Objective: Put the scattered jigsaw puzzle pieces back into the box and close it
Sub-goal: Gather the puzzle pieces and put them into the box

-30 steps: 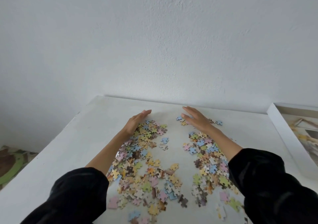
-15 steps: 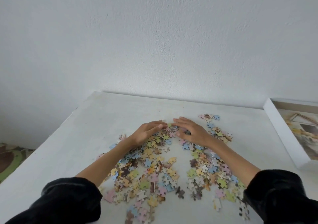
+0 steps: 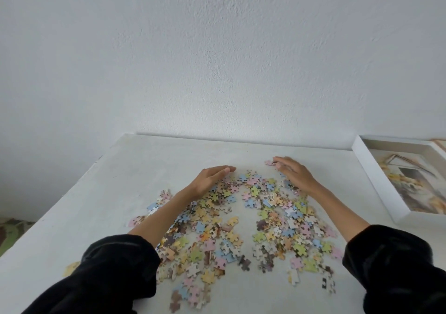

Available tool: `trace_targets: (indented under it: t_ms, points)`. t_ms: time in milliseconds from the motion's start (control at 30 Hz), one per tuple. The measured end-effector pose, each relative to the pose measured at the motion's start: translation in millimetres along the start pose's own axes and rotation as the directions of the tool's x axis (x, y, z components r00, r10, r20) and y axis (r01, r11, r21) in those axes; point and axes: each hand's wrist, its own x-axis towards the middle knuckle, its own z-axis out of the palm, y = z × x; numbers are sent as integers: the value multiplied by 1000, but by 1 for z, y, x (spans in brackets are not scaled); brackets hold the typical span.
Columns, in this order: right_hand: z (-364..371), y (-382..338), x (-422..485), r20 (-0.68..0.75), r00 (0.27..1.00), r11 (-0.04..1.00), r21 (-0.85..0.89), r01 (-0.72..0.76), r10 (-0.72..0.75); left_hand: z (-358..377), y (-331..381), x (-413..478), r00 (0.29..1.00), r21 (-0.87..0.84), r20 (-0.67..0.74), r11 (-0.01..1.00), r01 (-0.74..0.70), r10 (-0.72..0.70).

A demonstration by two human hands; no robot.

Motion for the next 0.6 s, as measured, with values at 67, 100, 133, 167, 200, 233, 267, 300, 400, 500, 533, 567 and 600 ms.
trace_targets:
  t_ms: [67, 100, 133, 167, 200, 233, 267, 300, 400, 500, 533, 567, 600]
  points:
    - [3, -6, -6, 37, 999, 997, 78, 7, -10, 4, 1, 1, 1000, 10, 17, 1000, -19, 19]
    - [6, -8, -9, 46, 999, 997, 77, 19, -23, 5, 0, 1, 999, 14, 22, 1000, -25, 24]
    - [9, -9, -12, 52, 998, 998, 53, 35, -37, 6, 0, 1, 999, 15, 24, 999, -32, 31]
    - [12, -10, -15, 58, 996, 998, 26, 59, -61, 7, -1, 0, 999, 14, 23, 999, -40, 39]
    - [15, -10, -18, 67, 994, 996, -1, 86, -86, 8, -2, -1, 999, 15, 25, 999, -48, 48]
    - [19, -10, -21, 82, 991, 994, -21, 111, -108, 9, -2, -2, 998, 13, 32, 998, -56, 55]
    - [21, -11, -24, 100, 988, 992, -30, 124, -120, 10, -1, -2, 997, 11, 41, 998, -61, 60]
    - [23, -12, -27, 114, 985, 990, -23, 136, -133, 10, 0, -3, 997, 4, 49, 998, -66, 66]
    - [19, -21, -38, 114, 988, 993, 67, 99, -106, 9, 7, 1, 996, -7, 27, 997, -81, 81]
    - [15, -29, -49, 23, 996, 994, 78, 82, -84, 10, 18, 11, 997, 2, 14, 997, -82, 82]
    - [14, -31, -52, -12, 997, 995, 67, 77, -77, 13, 21, 16, 997, 15, 28, 997, -75, 74]
    - [14, -30, -56, -43, 997, 996, 61, 68, -65, 16, 25, 21, 997, 33, 44, 997, -72, 70]
    - [14, -28, -60, -70, 996, 997, 57, 55, -51, 20, 29, 27, 996, 57, 63, 996, -73, 69]
